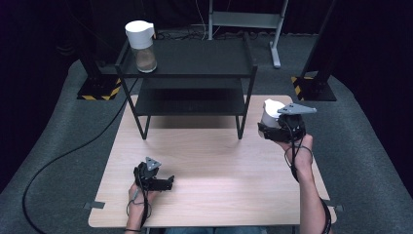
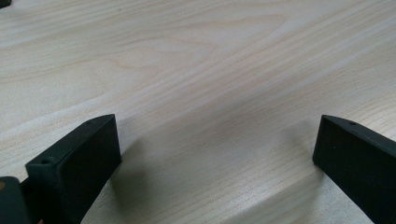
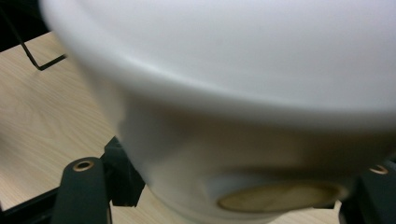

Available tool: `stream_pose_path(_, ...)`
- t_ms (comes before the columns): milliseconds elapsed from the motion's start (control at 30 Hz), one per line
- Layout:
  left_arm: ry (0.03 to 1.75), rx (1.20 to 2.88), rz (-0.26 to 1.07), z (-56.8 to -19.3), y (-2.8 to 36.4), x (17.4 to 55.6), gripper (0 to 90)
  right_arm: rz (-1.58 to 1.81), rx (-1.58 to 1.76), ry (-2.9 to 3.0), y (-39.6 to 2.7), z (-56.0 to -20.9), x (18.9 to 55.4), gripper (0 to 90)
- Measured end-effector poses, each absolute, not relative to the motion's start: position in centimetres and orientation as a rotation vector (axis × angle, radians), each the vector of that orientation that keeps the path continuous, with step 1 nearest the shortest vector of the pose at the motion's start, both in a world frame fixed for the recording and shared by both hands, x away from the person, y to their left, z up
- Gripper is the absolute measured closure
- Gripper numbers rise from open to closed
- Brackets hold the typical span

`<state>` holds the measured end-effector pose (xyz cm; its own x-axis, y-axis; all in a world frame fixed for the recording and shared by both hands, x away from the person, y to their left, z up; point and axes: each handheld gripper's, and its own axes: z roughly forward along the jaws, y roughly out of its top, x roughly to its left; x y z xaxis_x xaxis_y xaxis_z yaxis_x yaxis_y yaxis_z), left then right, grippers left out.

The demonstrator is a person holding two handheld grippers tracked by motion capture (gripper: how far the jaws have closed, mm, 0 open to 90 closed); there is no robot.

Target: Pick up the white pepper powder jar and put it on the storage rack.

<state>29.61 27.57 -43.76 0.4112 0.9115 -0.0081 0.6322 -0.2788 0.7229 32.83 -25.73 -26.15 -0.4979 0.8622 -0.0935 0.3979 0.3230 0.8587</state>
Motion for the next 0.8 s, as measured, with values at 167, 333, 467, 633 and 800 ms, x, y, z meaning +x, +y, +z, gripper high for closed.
stream_pose_path(167, 1.307, 2.016, 0.549, -43.8, 27.6, 29.6, 0.4, 1.088, 1.088, 2.047, -25.4, -25.4, 33.2, 29.8)
stream_pose_path(333, 1.307, 2.016, 0.549, -43.8, 27.6, 29.6, 0.3, 1.091, 1.073, 2.052, -25.0, -24.7, 33.3, 29.8)
stream_pose_path(467, 1.307, 2.016, 0.549, -43.8, 27.6, 29.6, 0.3, 1.099, 1.063, 2.055, -24.9, -24.1, 33.5, 29.8)
stream_pose_path(633, 1.306, 2.016, 0.549, -43.8, 27.6, 29.6, 0.4, 1.095, 1.041, 2.065, -24.5, -23.1, 33.9, 29.8)
stream_pose_path(800, 1.306, 2.016, 0.549, -43.8, 27.6, 29.6, 0.3, 1.100, 1.021, 2.072, -24.1, -22.3, 34.2, 29.8)
